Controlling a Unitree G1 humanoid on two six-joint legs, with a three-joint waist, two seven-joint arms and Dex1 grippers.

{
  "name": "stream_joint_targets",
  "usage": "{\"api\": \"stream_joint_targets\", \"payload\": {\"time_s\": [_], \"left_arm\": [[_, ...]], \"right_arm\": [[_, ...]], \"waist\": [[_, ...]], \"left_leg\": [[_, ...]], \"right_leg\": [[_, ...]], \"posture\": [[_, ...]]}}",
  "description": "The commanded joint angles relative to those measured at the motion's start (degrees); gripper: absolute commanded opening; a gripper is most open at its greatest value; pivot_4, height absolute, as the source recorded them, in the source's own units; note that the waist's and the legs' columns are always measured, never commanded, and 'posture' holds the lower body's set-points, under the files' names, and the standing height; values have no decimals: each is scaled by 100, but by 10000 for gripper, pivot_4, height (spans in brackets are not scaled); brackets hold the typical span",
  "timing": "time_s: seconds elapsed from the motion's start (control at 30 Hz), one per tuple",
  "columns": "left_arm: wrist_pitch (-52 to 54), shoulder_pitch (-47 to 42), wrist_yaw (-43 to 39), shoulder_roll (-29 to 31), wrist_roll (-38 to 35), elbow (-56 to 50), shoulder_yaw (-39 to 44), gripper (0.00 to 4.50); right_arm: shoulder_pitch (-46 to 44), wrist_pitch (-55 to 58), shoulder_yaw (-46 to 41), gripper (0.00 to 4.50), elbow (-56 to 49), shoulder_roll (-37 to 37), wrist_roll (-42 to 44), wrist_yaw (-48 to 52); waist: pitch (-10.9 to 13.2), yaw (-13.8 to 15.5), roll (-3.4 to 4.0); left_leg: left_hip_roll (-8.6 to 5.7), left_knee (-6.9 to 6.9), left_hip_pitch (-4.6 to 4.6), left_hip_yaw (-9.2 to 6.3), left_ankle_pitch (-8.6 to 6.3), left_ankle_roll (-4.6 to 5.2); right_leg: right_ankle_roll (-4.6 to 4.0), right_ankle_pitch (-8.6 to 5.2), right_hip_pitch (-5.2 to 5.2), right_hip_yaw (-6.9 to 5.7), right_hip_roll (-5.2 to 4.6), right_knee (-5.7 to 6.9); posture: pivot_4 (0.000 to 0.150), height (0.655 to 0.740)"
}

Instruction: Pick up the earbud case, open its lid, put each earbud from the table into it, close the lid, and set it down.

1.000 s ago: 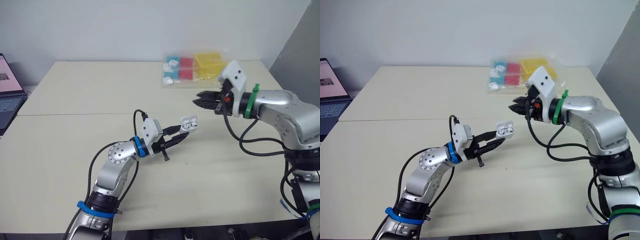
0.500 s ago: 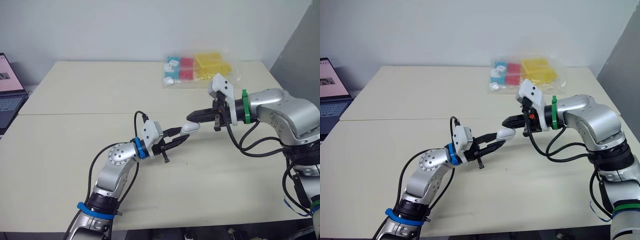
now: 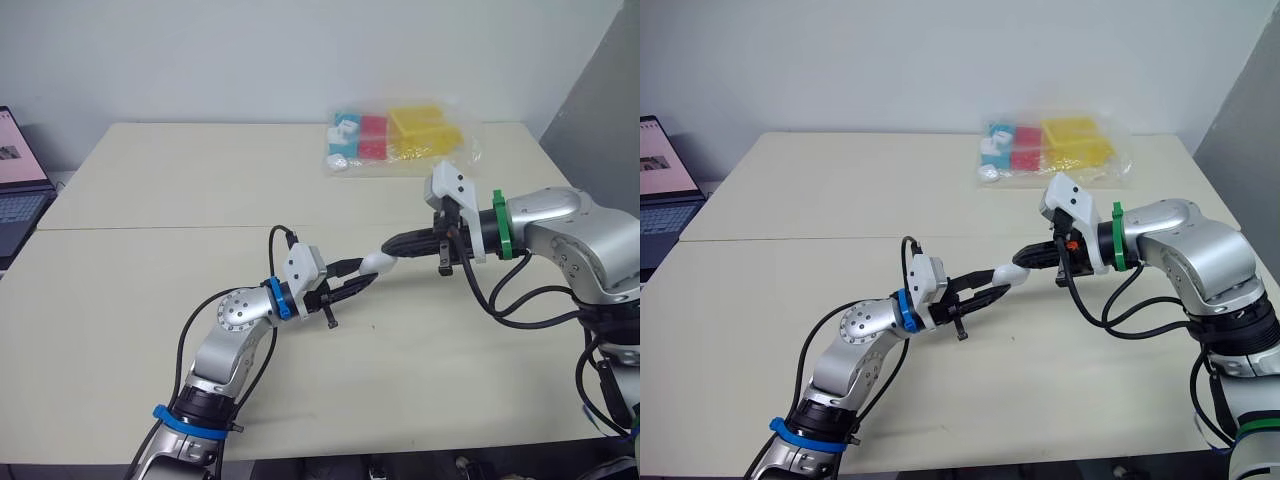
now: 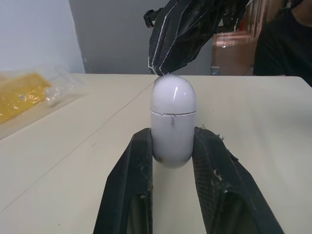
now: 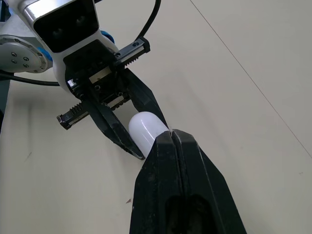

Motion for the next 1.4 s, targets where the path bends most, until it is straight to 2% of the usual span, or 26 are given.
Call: {"api": "stream_joint_targets", "payload": {"time_s": [0.03, 0.1, 0.17, 0.33, 0.53, 0.77, 0.8, 0.83, 1.0, 1.1, 1.13, 1.2, 1.3, 1.4], "left_arm": [[195, -138, 160, -99, -232, -272, 136, 7739], [474, -163, 245, -119, -317, -292, 185, 7739], [1746, -321, 574, -180, -745, -187, 318, 7739], [3749, -724, 777, -43, -1185, 10, 207, 7739], [5606, -1086, 1141, -63, -1620, 261, 419, 7739], [6442, -1296, 1305, 97, -1727, 557, 613, 7739], [6516, -1308, 1296, 122, -1759, 537, 637, 14956], [6609, -1303, 1303, 145, -1802, 532, 696, 16782], [6604, -961, 956, 813, -1814, 14, 515, 33627], [5733, -460, 436, 1679, -1429, -616, 174, 43080], [5320, -296, 280, 1924, -1275, -775, 111, 44797], [4822, -91, 103, 2181, -1190, -918, 166, 44797], [3641, 259, -225, 2461, -989, -1082, 563, 45000], [2686, 572, -876, 2852, -1083, -1466, 1086, 45000]], "right_arm": [[102, 9, -114, 0, -163, 13, -84, -232], [131, -10, -184, 0, -194, 11, -60, -299], [393, -285, -444, 0, -382, -202, -162, -395], [1820, -1427, -982, 0, -1403, -742, -408, -222], [2988, -1934, -1125, 0, -2045, -705, -708, -658], [3521, -2133, -1127, 0, -2218, -643, -905, -900], [3539, -2137, -1139, 0, -2203, -650, -898, -898], [3553, -2180, -1136, 0, -2169, -658, -917, -891], [3512, -1947, -1082, 0, -2141, -705, -807, -887], [3452, -1810, -1145, 0, -2210, -767, -608, -755], [3430, -1889, -1157, 0, -2195, -765, -632, -742], [3390, -2100, -1153, 0, -2124, -771, -813, -799], [3288, -2277, -1184, 5603, -2041, -890, -873, -640], [3048, -2148, -1339, 17019, -2057, -1047, -631, -426]], "waist": [[0, 1, 0], [0, -1, 0], [1, 16, -2], [2, 91, -3], [3, 29, -6], [4, -29, -7], [4, -31, -7], [4, -32, -7], [4, -40, -6], [4, -52, -7], [4, -52, -7], [4, -36, -7], [4, -12, -7], [10, -10, -11]], "left_leg": [[0, 0, 0, -1, 0, 0], [0, 0, 0, 0, 0, 0], [0, 1, 1, 1, 0, 0], [-4, 1, -14, -11, 0, -1], [-4, 4, -11, -9, 0, -2], [-4, 4, 21, -10, 2, -4], [-4, 3, 25, -8, 2, -4], [-4, 3, 26, -9, 2, -4], [-1, -2, 25, -7, 2, -5], [3, -4, 27, -6, 1, -5], [7, -6, 33, -7, 1, -6], [6, -8, 38, -7, 1, -6], [5, -5, 35, -7, 1, -6], [3, -3, 24, -1, 1, -6]], "right_leg": [[0, 0, 0, -1, 0, 0], [0, 0, 0, 0, 0, 1], [0, 0, 0, 1, 0, 2], [3, -2, 0, -12, 1, -11], [6, -3, -2, -6, 1, -5], [6, -3, 13, -4, 2, 12], [6, -3, 14, -2, 2, 14], [6, -3, 15, -2, 2, 15], [5, -3, 11, 4, 5, 12], [3, -4, 9, 9, 2, 11], [2, -5, 10, 18, -3, 11], [-1, -7, 11, 17, -3, 13], [-4, -6, 11, 2, -9, 14], [-6, -6, 4, 4, -13, 12]], "posture": [[1500, 7400], [1500, 7400], [1500, 7400], [1500, 7400], [1500, 7400], [1500, 7400], [1500, 7400], [1500, 7400], [1500, 7400], [1500, 7400], [1500, 7400], [1500, 7400], [1500, 7400], [1500, 7400]]}}
